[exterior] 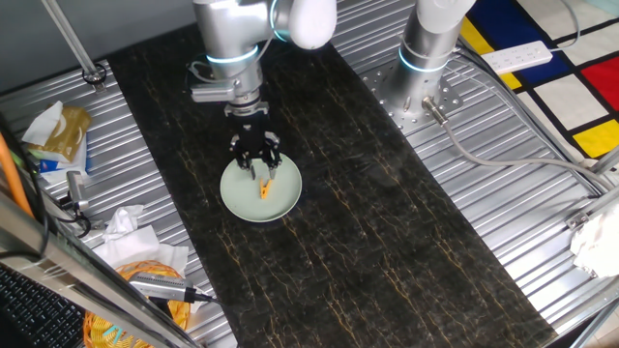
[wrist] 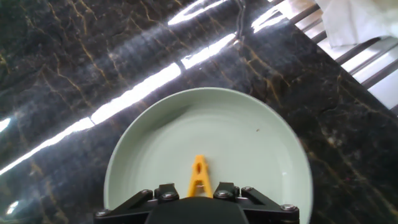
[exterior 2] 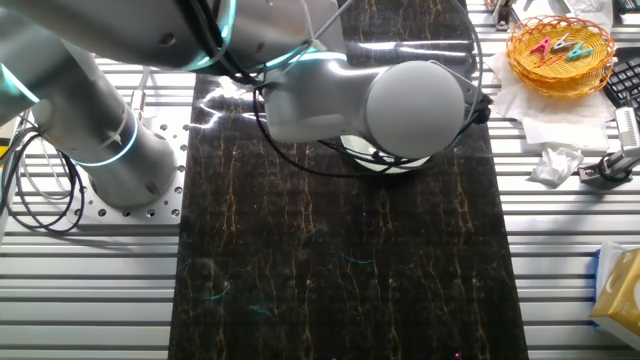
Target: Use a clamp
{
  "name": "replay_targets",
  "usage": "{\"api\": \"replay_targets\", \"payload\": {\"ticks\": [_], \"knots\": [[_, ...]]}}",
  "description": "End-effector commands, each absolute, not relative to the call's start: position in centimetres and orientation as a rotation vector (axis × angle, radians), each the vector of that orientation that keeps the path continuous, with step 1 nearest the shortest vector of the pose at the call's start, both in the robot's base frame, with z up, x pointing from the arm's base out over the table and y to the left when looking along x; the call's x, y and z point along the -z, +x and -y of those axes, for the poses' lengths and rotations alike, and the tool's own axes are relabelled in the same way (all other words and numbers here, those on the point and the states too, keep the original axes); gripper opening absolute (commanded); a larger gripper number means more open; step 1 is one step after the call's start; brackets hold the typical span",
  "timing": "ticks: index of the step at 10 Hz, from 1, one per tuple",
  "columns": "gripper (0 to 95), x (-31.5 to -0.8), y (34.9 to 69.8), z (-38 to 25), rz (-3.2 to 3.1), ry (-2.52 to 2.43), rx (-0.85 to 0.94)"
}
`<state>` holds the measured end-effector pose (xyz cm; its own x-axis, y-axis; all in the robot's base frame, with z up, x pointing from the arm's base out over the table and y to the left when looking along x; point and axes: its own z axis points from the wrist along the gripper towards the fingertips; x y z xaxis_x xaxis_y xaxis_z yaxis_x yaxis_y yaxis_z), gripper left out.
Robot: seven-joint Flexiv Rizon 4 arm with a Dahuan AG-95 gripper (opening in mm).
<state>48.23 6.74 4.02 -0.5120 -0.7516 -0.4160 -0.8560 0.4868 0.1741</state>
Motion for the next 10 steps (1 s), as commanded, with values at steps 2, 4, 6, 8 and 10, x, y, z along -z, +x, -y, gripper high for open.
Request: {"api": "replay_targets", "payload": {"ticks": [2, 4, 6, 8, 10], "knots": [[38.0, -3.6, 48.3, -6.7, -2.448, -1.368, -0.507], [38.0, -3.3, 48.2, -6.5, -2.441, -1.374, -0.502], [38.0, -3.2, 48.2, -6.5, -2.439, -1.374, -0.503], [38.0, -3.0, 48.3, -6.5, -2.446, -1.372, -0.490], [38.0, -2.6, 48.4, -6.5, -2.441, -1.374, -0.491]]}}
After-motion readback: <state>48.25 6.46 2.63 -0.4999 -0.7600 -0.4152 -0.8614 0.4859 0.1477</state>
